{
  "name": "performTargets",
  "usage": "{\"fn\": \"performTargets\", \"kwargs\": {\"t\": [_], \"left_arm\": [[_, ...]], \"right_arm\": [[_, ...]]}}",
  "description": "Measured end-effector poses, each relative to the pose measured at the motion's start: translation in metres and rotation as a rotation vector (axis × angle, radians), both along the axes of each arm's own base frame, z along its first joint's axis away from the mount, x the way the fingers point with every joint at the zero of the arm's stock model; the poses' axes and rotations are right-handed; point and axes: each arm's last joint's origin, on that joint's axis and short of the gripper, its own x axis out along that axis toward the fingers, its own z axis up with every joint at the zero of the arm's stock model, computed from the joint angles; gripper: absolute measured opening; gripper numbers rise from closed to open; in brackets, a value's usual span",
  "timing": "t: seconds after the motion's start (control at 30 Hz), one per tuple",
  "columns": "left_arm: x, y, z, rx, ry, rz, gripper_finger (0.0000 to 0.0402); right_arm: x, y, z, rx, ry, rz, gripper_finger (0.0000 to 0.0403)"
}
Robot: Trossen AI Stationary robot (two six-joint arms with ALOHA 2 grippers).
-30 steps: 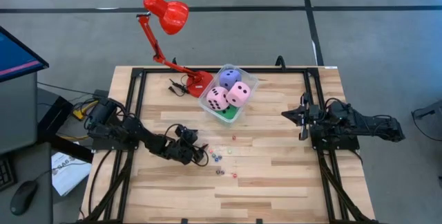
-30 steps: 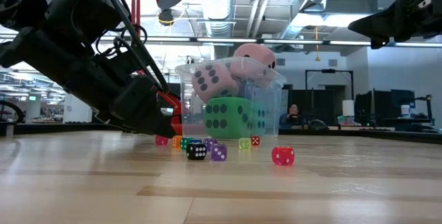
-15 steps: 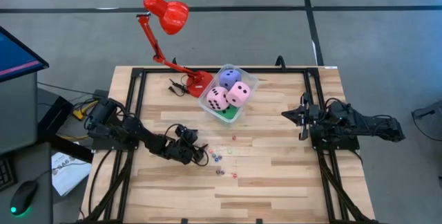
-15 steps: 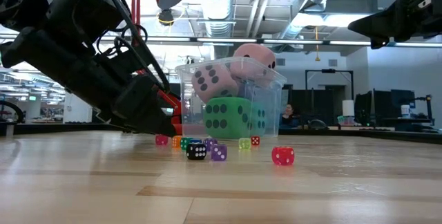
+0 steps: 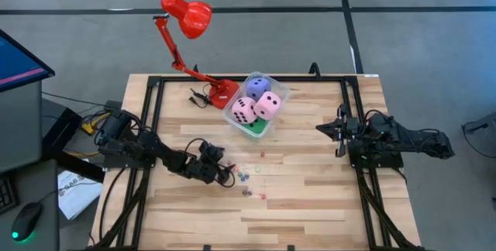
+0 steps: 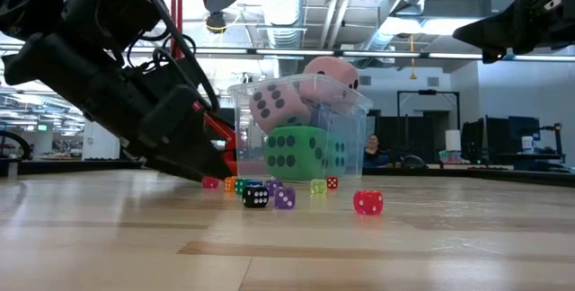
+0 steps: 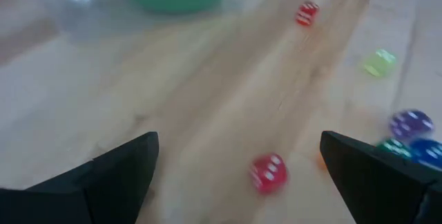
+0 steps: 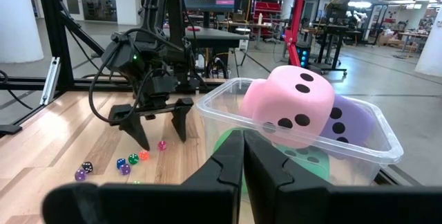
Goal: Pick & Place Dice
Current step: Put the left small pink dice into the transparent bin
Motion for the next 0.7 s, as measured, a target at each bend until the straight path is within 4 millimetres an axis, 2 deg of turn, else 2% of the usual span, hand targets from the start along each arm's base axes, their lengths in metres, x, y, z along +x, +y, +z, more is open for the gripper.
{"fn": "performTargets", "kwargs": {"t": [0.57, 0.7], "left_arm": [[-0.0024, 0.0003, -0.0022, 0.003, 0.045, -0.013, 0.0393], [-0.0027, 0.0004, -0.0026, 0.005, 0.05, -0.015, 0.0382]], "right_arm": [[0.0, 0.0, 0.0, 0.0, 0.0, 0.0, 0.0008], [0.0, 0.0, 0.0, 0.0, 0.0, 0.0, 0.0008]]}}
